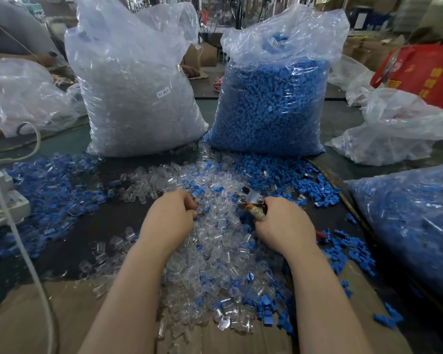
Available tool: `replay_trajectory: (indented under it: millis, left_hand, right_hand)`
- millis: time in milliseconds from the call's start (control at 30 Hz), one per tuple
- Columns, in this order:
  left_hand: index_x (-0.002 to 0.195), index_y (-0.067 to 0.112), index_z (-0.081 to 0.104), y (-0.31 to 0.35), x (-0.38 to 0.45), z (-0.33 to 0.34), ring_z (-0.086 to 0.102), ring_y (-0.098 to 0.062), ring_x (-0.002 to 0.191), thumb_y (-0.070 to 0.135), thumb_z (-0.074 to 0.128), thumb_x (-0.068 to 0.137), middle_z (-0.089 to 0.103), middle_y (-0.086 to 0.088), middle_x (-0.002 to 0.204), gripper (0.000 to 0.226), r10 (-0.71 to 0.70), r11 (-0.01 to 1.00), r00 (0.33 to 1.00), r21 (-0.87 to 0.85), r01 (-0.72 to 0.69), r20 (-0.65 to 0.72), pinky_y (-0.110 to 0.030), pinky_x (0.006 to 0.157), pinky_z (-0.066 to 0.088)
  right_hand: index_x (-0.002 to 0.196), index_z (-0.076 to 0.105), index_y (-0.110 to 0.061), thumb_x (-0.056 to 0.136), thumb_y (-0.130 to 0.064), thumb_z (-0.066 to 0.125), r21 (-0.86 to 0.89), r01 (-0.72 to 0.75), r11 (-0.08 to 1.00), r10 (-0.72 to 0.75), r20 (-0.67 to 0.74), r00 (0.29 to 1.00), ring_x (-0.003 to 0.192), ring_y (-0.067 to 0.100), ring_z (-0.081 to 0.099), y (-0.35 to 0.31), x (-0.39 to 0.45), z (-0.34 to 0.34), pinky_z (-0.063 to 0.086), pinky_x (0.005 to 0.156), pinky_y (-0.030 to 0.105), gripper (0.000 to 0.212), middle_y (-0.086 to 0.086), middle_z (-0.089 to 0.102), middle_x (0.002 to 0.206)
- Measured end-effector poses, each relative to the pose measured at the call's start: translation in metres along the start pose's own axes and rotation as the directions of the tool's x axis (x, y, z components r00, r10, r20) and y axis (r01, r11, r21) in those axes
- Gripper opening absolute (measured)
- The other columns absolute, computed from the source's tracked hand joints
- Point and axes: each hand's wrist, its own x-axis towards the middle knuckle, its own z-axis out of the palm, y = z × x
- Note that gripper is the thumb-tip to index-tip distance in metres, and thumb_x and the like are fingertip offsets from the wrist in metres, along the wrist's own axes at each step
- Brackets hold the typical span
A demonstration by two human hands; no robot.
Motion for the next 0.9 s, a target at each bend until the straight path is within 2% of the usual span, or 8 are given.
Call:
replay_trajectory:
  millis: [100,167,333,500,633,733,800,900]
  left_hand:
    - [0.114,0.023,0.061,0.0009,-0.0017,0.0022,0.059,-0.018,0.095,0.011,0.060,0.094,0.059,-0.001,0.111,0.023,0.036,0.999,0.999,0.031,-0.036,0.007,-0.036,0.085,0.050]
    - [0.121,0.024,0.062,0.0011,-0.0021,0.0028,0.061,-0.018,0.096,0.011,0.060,0.094,0.063,-0.001,0.111,0.029,0.036,0.999,0.999,0.023,-0.036,0.004,-0.036,0.088,0.050]
    - [0.098,0.030,0.061,0.0028,-0.0024,0.0028,0.060,-0.011,0.084,0.018,0.067,0.091,0.067,0.008,0.095,0.015,0.041,0.999,0.998,0.024,-0.040,-0.038,-0.033,0.076,0.052]
    - [0.107,0.035,0.066,0.0024,-0.0015,0.0024,0.063,-0.007,0.083,0.013,0.062,0.093,0.067,0.013,0.094,0.027,0.047,0.999,0.999,0.004,-0.047,0.019,-0.035,0.078,0.056]
    - [0.089,0.039,0.066,0.0014,0.0005,0.0027,0.063,-0.003,0.070,0.010,0.062,0.093,0.067,0.015,0.086,0.029,0.036,0.999,0.999,-0.031,-0.036,0.016,-0.030,0.067,0.058]
    - [0.087,0.036,0.062,0.0011,0.0015,0.0053,0.064,-0.008,0.079,0.014,0.062,0.093,0.066,0.010,0.090,0.023,0.056,0.998,0.998,-0.015,-0.055,0.020,-0.035,0.075,0.057]
    - [0.098,0.031,0.065,0.0008,0.0027,0.0066,0.062,-0.014,0.089,0.019,0.062,0.094,0.063,0.004,0.102,0.013,0.071,0.997,0.997,0.019,-0.072,0.038,-0.039,0.085,0.054]
    - [0.111,0.027,0.068,-0.0012,0.0053,0.0067,0.058,-0.016,0.096,0.021,0.063,0.094,0.056,0.001,0.111,0.019,0.071,0.993,0.995,0.085,-0.077,0.071,-0.036,0.090,0.051]
  right_hand:
    - [0.073,0.042,-0.023,0.088,-0.027,0.059,0.028,-0.018,0.999,0.019,-0.037,0.999,0.058,0.012,0.040,0.0004,0.0002,0.0001,0.025,0.048,0.029,0.023,-0.006,0.047,0.070]
    - [0.078,0.045,-0.022,0.091,-0.031,0.058,0.031,-0.022,0.999,0.024,-0.060,0.998,0.059,0.013,0.039,0.0003,0.0009,-0.0002,0.025,0.049,0.031,0.020,-0.007,0.044,0.070]
    - [0.081,0.050,-0.022,0.092,-0.033,0.058,0.139,-0.012,0.990,0.035,-0.165,0.986,0.070,0.022,0.044,-0.0002,0.0011,-0.0010,0.032,0.060,0.034,0.018,-0.002,0.048,0.083]
    - [0.086,0.054,-0.022,0.090,-0.038,0.065,0.158,-0.013,0.987,0.048,-0.224,0.973,0.072,0.022,0.044,0.0003,0.0025,-0.0009,0.034,0.062,0.034,0.020,-0.003,0.052,0.080]
    - [0.086,0.054,-0.024,0.089,-0.041,0.067,0.173,-0.015,0.985,0.056,-0.238,0.970,0.071,0.020,0.045,0.0011,0.0042,-0.0005,0.034,0.062,0.032,0.022,-0.006,0.052,0.076]
    - [0.089,0.058,-0.024,0.088,-0.041,0.069,0.247,0.027,0.969,0.046,-0.284,0.958,0.072,0.019,0.048,0.0007,0.0044,-0.0005,0.036,0.063,0.031,0.021,-0.006,0.056,0.079]
    - [0.088,0.056,-0.026,0.088,-0.040,0.070,0.295,0.050,0.954,0.045,-0.307,0.951,0.072,0.018,0.048,0.0004,0.0042,-0.0008,0.035,0.063,0.032,0.020,-0.007,0.056,0.078]
    - [0.087,0.052,-0.029,0.089,-0.041,0.068,0.312,0.053,0.949,0.041,-0.285,0.958,0.074,0.020,0.050,0.0004,0.0048,-0.0006,0.036,0.065,0.033,0.020,-0.006,0.058,0.079]
